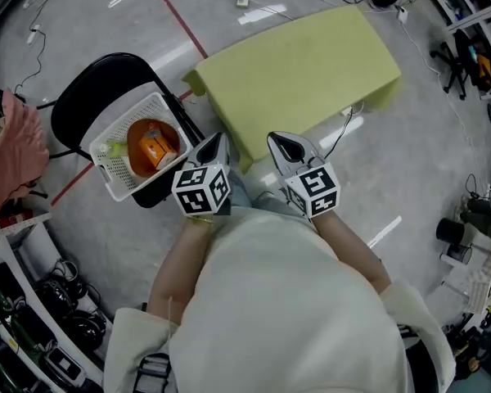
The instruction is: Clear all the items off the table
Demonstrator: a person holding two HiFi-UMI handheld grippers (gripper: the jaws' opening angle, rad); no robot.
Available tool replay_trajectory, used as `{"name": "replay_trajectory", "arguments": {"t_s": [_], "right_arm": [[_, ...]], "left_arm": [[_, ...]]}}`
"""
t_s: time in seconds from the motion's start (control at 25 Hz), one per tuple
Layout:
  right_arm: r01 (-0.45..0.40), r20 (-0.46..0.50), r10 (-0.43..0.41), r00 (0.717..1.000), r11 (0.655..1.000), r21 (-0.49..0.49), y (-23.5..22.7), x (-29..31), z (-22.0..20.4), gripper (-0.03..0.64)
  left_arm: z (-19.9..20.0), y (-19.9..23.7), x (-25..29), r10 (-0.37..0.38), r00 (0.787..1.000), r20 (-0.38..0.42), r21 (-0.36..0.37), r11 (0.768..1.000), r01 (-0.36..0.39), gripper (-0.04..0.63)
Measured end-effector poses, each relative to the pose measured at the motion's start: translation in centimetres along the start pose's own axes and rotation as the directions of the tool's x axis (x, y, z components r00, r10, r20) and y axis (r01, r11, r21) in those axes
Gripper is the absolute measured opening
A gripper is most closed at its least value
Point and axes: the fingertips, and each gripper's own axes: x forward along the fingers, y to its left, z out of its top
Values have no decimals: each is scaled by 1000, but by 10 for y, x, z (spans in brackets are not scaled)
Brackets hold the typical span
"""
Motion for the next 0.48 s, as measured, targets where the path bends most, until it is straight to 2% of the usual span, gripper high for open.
{"name": "replay_trajectory", "arguments": {"t_s": [0.48], "right_arm": [[67,55,-68,996,998,21,-13,-92,-34,-6]], "left_arm": [[-49,-82,-26,-50,999,-2,52,997,50,11]]}}
